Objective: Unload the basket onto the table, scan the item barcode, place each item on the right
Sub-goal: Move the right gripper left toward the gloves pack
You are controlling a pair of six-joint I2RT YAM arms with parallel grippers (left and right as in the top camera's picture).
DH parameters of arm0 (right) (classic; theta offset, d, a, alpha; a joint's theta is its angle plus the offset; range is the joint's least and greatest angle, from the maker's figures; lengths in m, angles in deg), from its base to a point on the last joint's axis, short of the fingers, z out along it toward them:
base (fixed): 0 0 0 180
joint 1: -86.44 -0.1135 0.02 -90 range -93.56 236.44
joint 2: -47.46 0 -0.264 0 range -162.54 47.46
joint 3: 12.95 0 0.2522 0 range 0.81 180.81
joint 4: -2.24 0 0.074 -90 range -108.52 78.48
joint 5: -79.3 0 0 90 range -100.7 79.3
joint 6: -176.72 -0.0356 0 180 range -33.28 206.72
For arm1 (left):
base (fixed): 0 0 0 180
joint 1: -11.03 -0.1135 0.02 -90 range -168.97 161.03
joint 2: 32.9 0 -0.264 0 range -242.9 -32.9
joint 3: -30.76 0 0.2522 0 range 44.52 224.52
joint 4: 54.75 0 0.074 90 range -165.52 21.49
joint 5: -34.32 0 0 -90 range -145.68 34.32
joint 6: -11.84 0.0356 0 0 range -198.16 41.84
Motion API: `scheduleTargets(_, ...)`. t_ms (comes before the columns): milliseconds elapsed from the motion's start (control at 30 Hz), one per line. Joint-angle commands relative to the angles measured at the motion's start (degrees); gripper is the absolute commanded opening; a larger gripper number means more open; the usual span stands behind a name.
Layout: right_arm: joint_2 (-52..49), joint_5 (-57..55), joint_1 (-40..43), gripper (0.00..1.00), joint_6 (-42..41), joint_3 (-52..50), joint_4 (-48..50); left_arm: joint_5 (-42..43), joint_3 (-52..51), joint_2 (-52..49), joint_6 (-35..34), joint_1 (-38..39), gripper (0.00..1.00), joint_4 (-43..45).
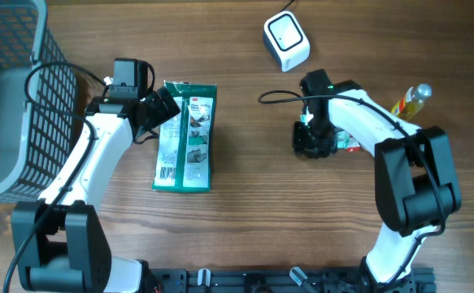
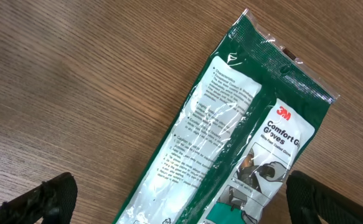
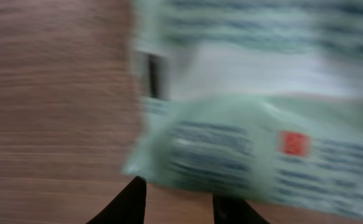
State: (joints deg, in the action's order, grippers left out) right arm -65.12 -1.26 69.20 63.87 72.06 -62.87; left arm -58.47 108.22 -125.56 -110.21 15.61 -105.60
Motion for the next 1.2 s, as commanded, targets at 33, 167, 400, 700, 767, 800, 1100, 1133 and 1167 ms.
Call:
scheduleTargets(33, 0.5, -7.69, -0.52, 0.38, -1.88, -0.5, 5.44, -0.72, 0.07, 0.39, 0.26, -0.26, 1.0, 0.17)
scheduleTargets(167, 0.5, -15.5, -0.52, 0.4, -4.33, -0.5, 9.16, -0.72, 0.07, 0.39, 0.26, -0.26, 1.0, 0.17)
scheduleTargets(400, 0.74, 7.39, -1.42, 0.45, -1.16, -0.28, 11.37, -0.72, 0.07, 0.39, 0.26, -0.26, 1.0, 0.17)
scheduleTargets(700, 0.66, 12.9, -11.26, 0.53, -5.33, -0.33, 15.1, -0.72, 0.07, 0.39, 0.26, -0.26, 1.0, 0.17)
scheduleTargets(767, 0.66, 12.9, -12.57, 0.54, -6.99, -0.33, 16.41, -0.72, 0.07, 0.39, 0.26, -0.26, 1.0, 0.17)
scheduleTargets(800, 0.66, 12.92, -12.94, 0.54, -7.23, -0.33, 17.05, -0.72, 0.07, 0.39, 0.26, -0.26, 1.0, 0.17)
scheduleTargets(1100, 0.66, 12.92, -13.73, 0.61, -7.15, -0.35, 19.04, 0.79, 0.07, 0.39, 0.02, -0.24, 1.0, 2.75)
scheduleTargets(1133, 0.66, 12.92, -13.73, 0.61, -7.13, -0.35, 18.95, 0.79, 0.07, 0.39, 0.02, -0.24, 1.0, 3.48)
scheduleTargets(1167, 0.66, 12.9, -13.73, 0.61, -7.1, -0.39, 18.95, 0.79, 0.07, 0.39, 0.07, -0.26, 1.0, 3.41)
